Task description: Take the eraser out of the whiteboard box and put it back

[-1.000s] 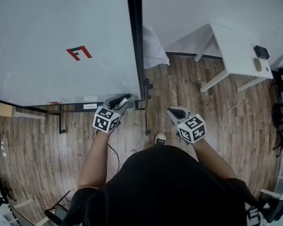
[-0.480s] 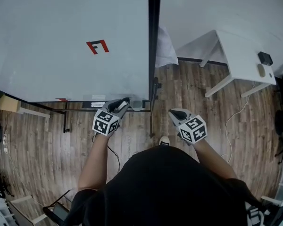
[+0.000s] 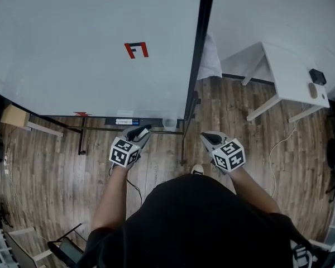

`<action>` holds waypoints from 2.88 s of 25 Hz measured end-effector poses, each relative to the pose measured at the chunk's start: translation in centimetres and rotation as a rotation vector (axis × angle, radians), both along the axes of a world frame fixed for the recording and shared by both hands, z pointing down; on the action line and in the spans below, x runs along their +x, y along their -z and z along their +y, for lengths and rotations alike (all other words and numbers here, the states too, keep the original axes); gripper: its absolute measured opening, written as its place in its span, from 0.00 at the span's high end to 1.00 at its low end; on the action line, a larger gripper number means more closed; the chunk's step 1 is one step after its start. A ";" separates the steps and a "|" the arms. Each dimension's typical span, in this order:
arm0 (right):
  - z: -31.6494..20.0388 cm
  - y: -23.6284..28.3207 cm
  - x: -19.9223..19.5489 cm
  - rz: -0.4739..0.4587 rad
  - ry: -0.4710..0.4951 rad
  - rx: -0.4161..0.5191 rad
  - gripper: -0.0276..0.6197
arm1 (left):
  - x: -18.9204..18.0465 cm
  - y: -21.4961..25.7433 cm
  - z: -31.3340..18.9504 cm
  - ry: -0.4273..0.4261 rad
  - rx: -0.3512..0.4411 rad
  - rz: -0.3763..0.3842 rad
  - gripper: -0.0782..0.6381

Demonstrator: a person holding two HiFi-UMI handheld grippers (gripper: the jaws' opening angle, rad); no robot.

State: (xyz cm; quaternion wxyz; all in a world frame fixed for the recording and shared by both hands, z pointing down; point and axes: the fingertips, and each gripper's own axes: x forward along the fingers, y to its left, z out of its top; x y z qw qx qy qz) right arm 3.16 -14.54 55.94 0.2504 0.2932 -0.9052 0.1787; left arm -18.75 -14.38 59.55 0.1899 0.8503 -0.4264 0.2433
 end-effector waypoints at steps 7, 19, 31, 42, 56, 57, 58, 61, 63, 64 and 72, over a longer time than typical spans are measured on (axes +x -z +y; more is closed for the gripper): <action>1.5 0.0 -1.4 0.003 0.016 0.000 0.97 | -1.4 -0.7 2.3 0.011 -0.003 -0.020 0.68; 3.6 -0.1 -2.2 0.009 0.013 -0.003 0.97 | -2.4 -1.2 4.9 0.001 0.007 -0.027 0.68; 4.4 -0.5 -2.1 0.008 -0.010 -0.014 0.97 | -3.0 -1.7 5.4 0.005 0.001 -0.022 0.68; 4.2 -0.6 -1.8 0.007 -0.021 -0.022 0.97 | -2.5 -1.3 4.6 -0.012 0.016 -0.026 0.68; 3.3 -0.6 0.4 0.008 -0.044 -0.021 0.97 | 0.8 1.0 1.3 -0.049 0.054 0.008 0.68; 3.2 -0.6 0.6 0.008 -0.046 -0.022 0.97 | 1.1 1.1 1.1 -0.054 0.055 0.010 0.68; 3.1 -0.7 0.8 0.008 -0.047 -0.022 0.97 | 1.4 1.3 0.8 -0.059 0.057 0.011 0.68; 2.9 -0.8 1.3 0.008 -0.054 -0.025 0.97 | 2.2 1.7 0.0 -0.069 0.064 0.017 0.68; 2.8 -0.8 1.7 0.007 -0.059 -0.027 0.97 | 2.8 2.1 -0.6 -0.074 0.071 0.021 0.68; 2.8 -0.8 1.9 0.006 -0.063 -0.027 0.97 | 3.1 2.3 -0.9 -0.077 0.075 0.023 0.68; 2.1 -1.0 3.7 0.009 -0.083 -0.033 0.97 | 6.1 3.2 -3.2 -0.108 0.095 0.042 0.68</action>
